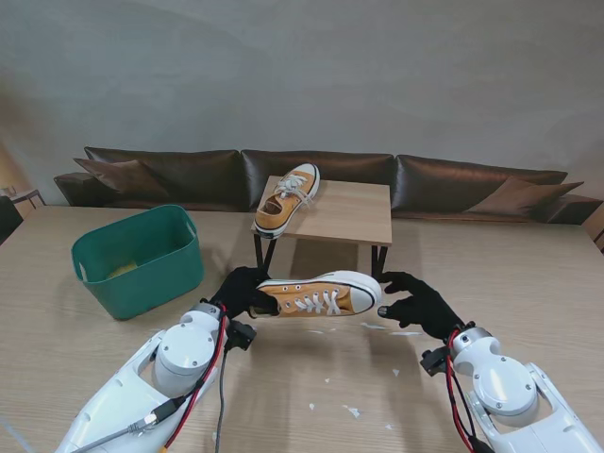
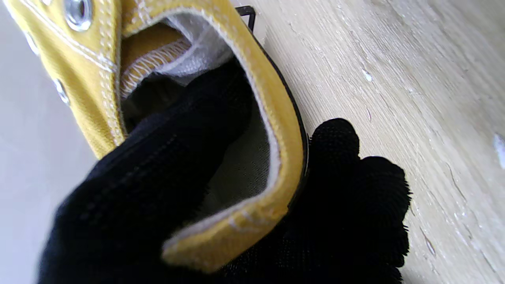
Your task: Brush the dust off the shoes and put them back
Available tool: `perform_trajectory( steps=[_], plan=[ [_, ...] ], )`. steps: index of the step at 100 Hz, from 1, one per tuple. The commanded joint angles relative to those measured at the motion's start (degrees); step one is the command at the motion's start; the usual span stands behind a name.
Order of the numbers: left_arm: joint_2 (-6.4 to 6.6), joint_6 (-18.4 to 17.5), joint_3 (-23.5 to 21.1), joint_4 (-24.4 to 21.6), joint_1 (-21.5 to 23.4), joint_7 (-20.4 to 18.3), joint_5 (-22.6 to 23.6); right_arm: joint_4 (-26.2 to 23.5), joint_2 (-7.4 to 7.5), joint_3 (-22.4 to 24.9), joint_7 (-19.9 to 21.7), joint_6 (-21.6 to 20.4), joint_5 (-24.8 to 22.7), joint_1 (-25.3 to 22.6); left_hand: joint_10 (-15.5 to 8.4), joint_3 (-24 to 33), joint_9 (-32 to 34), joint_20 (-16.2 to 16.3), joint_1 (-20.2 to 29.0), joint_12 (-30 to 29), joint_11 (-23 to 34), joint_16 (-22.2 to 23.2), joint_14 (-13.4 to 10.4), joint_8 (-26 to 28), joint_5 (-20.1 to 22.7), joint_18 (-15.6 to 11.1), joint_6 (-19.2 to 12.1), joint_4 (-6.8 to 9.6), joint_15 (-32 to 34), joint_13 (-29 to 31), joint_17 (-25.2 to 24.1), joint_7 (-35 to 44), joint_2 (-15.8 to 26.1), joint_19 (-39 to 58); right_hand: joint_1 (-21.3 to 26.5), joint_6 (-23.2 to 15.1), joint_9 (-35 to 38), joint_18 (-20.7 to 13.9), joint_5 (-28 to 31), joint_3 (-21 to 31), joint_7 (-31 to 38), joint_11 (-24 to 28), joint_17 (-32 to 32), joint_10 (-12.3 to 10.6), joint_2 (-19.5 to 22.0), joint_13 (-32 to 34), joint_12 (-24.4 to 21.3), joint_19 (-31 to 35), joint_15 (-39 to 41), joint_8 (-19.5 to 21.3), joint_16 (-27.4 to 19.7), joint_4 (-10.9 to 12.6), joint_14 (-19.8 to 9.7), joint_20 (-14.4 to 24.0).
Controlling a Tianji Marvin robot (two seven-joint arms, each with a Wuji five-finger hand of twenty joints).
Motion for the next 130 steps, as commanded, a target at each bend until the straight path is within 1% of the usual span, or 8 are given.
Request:
perform_trajectory(
  steps=[1,13,21,51,70,97,122,130],
  plan=[
    [-1.12,0.2,0.0,-1.3,-0.2,-0.4,-0.7,-0.2,0.05,-0.5,1.0,-0.7,0.2,-1.6,-2.0,2.9,5.5,0.4,5.0,2.6,6.3,0.8,-0.2,4.1,3.8,-2.8,-0.2,0.21,3.4,4.0,1.6,12.3,3.8,2.3,0.3,-3.2,-1.7,-1.4,-2.3,2.2,0.0,0.3,-19.9,-2.4,-3.4,-2.1,0.3,-1.6,-0.6,0.2,-0.1,-1.6,-1.5,1.8],
    [-1.54,0.6,0.1,-1.5,-0.5,0.2,-2.2,-1.0,0.15,-0.8,1.6,-1.3,1.1,-2.7,-2.0,3.1,5.5,0.5,5.0,2.6,6.3,0.8,-0.2,4.1,3.8,-2.7,-0.2,0.18,3.5,3.9,1.6,12.4,3.8,2.4,0.1,-3.3,-2.4,-1.5,-3.2,2.7,-0.6,0.2,-19.9,-2.4,-4.0,-2.3,0.2,-2.4,-0.8,0.1,-0.2,-1.9,-1.6,2.2],
    [-1.39,0.6,0.3,-1.5,-0.8,-0.5,-2.5,-1.3,-0.07,-1.4,0.8,-1.6,1.5,-3.2,-2.0,3.1,5.4,0.5,4.9,2.6,6.3,0.8,-0.1,4.1,3.7,-2.7,-0.2,0.13,3.4,3.9,1.5,12.4,3.9,2.4,-0.6,-3.5,-2.5,-1.6,-3.8,2.6,-1.2,0.3,-19.9,-2.3,-4.0,-2.5,0.2,-2.8,-0.9,-0.1,-0.2,-2.1,-1.4,2.5],
    [-1.49,0.3,1.3,-0.7,-1.7,-2.5,-5.5,-2.9,-1.97,-5.2,-7.3,-0.9,2.2,-4.1,-2.0,3.0,5.2,0.6,5.2,2.7,6.2,0.8,0.0,4.2,3.5,-2.8,-0.1,0.1,3.0,3.8,0.9,12.3,4.1,2.3,-1.9,-3.2,-1.8,-1.1,-4.0,1.5,-1.3,1.0,-18.9,-2.0,-1.8,-1.7,0.3,-3.7,-0.3,-0.6,0.2,-2.1,-0.8,3.8],
    [-1.5,0.4,1.8,-0.9,-1.5,-2.8,-5.9,-3.2,-3.13,-7.1,-11.9,-0.7,2.6,-4.1,-2.0,2.9,5.2,0.7,5.2,2.8,6.2,0.9,0.0,4.2,3.5,-2.8,-0.1,0.12,2.9,3.8,1.0,12.4,4.1,2.5,-2.4,-2.8,-1.7,-0.9,-4.6,1.1,-0.9,1.2,-18.7,-1.8,-1.4,-1.4,0.2,-4.2,0.4,-0.8,0.4,-2.0,-0.5,4.5],
    [-1.42,0.9,3.2,-0.9,-1.6,-3.5,-5.6,-3.7,-4.21,-8.7,-15.7,-1.7,4.3,-4.6,-1.9,2.8,5.1,0.9,5.4,2.7,6.1,1.0,0.4,4.2,3.5,-2.5,0.2,0.11,2.6,3.7,0.6,12.3,4.2,2.4,-2.8,-3.4,-2.2,-0.8,-7.0,0.1,-1.6,1.1,-19.0,-1.9,-1.0,-2.0,0.0,-5.1,0.4,-2.0,0.5,-2.0,-0.2,5.3],
    [-0.38,0.8,5.7,0.3,-3.7,-7.7,-2.8,-5.2,-4.51,-9.2,-16.8,-3.1,5.3,-5.3,-1.8,2.5,5.0,1.0,5.4,2.8,6.0,1.1,0.4,4.2,3.3,-2.5,0.2,0.1,2.4,3.7,0.3,12.2,4.4,2.5,-2.6,-3.6,-2.0,-0.8,-6.2,-0.2,-1.2,1.1,-18.9,-1.9,-1.1,-1.9,-0.1,-5.9,0.4,-2.6,0.5,-1.8,-0.1,6.1],
    [0.09,0.8,6.5,0.5,-4.3,-9.1,-1.4,-5.5,-4.7,-9.3,-17.6,-3.5,5.7,-5.5,-1.8,2.5,5.0,1.0,5.4,2.8,6.0,1.2,0.3,4.3,3.4,-2.5,0.1,0.09,2.4,3.7,0.3,12.2,4.5,2.6,-2.5,-3.5,-0.4,-0.5,-4.5,0.0,-0.3,1.6,-18.5,-1.7,-1.0,-1.2,0.1,-6.0,0.7,-2.4,0.6,-1.8,0.2,6.3]
  ],
)
